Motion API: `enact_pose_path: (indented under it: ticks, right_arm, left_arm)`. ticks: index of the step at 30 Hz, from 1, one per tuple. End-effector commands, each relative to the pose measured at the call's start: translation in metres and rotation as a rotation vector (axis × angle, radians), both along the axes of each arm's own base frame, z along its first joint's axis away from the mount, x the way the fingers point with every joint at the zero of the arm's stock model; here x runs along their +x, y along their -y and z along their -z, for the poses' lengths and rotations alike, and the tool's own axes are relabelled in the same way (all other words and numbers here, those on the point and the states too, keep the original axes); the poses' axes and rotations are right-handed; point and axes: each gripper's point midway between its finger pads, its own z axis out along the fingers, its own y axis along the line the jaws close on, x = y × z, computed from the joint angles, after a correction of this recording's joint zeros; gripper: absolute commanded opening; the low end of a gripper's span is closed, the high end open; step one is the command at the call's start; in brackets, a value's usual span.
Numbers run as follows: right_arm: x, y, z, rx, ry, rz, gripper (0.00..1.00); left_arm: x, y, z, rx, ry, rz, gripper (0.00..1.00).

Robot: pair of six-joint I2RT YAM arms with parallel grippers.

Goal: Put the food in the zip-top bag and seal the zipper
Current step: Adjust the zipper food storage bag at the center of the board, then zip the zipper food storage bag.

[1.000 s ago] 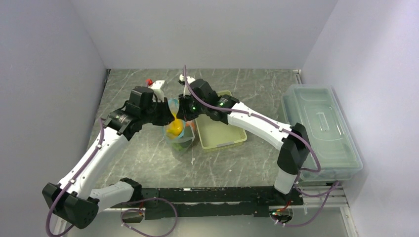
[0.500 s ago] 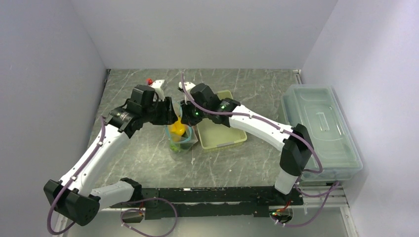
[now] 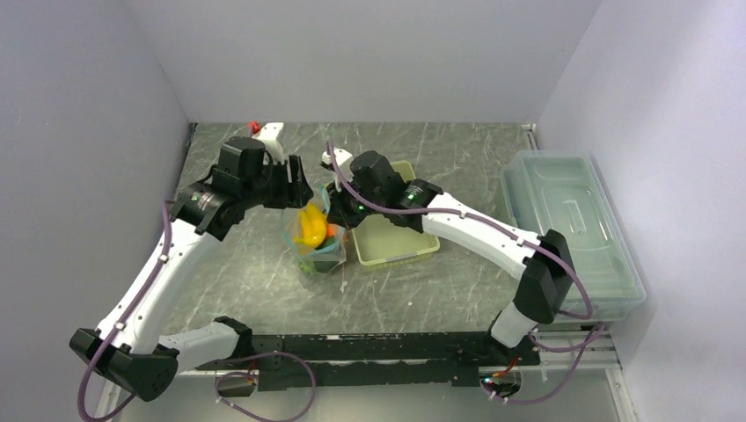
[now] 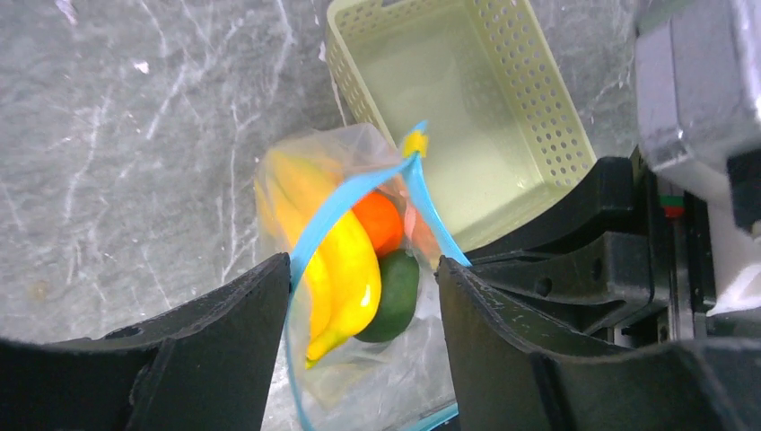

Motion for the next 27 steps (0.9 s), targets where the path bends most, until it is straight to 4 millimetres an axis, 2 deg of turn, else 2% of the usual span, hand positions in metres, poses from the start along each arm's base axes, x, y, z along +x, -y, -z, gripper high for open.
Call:
enact_pose_path:
  ticks: [1, 7, 12, 17, 22, 27]
  right_arm:
    - [-0.003, -0.005, -0.056, 0.097, 0.147, -0.093, 0.00]
    - [-0.007, -0.007, -0.084, 0.098, 0.212, -0.179, 0.00]
    - [-0.014, -0.008, -0.107, 0.127, 0.258, -0.256, 0.00]
    - [-0.025, -0.009, -0.120, 0.126, 0.249, -0.336, 0.00]
    - [-0.038, 0.000, -0.120, 0.083, 0.243, -0.416, 0.00]
    - [-0.051, 0.009, -0.126, 0.067, 0.266, -0.496, 0.00]
  left_arm:
    - [-0.001, -0.011, -0.032, 0.046, 0.081, -0.006, 0.67]
    - [-0.007, -0.040, -0.051, 0.116, 0.167, -0.087, 0.70]
    - [-0.016, -0.053, -0.063, 0.148, 0.204, -0.103, 0.72]
    - [-0.025, -0.060, -0.081, 0.149, 0.247, -0.109, 0.73]
    - [-0.042, -0.050, -0.097, 0.094, 0.277, -0.020, 0.74]
    - [-0.081, -0.019, -0.104, -0.011, 0.288, 0.231, 0.73]
